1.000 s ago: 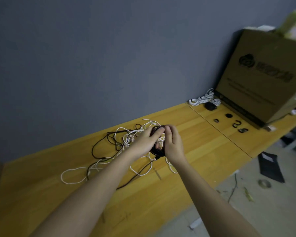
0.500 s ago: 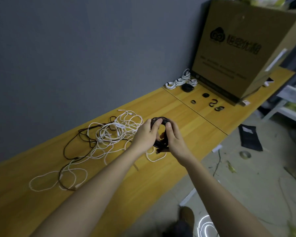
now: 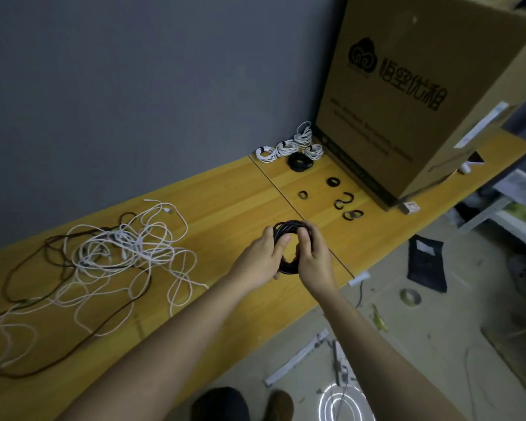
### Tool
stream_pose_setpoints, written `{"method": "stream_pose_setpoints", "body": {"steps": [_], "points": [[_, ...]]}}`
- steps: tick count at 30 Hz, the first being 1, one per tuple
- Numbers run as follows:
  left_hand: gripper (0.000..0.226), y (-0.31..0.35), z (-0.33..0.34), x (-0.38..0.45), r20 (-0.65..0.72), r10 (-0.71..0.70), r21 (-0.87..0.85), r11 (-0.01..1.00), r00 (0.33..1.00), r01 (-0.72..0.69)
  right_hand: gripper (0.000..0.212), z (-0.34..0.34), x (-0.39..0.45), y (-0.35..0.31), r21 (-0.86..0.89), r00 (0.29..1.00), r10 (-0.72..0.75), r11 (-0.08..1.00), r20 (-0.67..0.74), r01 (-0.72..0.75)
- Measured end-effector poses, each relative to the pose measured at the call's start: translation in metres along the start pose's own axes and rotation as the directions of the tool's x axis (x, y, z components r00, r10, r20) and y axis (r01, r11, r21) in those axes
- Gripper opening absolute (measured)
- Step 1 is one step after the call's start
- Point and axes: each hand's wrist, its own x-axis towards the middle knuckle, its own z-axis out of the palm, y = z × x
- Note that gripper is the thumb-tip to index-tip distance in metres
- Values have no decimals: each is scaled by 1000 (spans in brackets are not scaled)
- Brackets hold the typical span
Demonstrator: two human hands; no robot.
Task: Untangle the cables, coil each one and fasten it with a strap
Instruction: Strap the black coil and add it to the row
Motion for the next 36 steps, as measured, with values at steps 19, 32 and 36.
{"method": "stream_pose_setpoints", "body": {"steps": [19,32,36], "points": [[47,36,41,213,135,-42,90,995,990,30,31,-71,183,67,-20,992,111,993,-62,-113],[57,17,75,325,72,-302,-444,844,950,302,45,-105,340,156,-157,955,164,979,247,-128],[26,-10,76,335,-89,-485,-430,807,870,406,43,-110,359,169,-168,924,204,973,324,-156]]}}
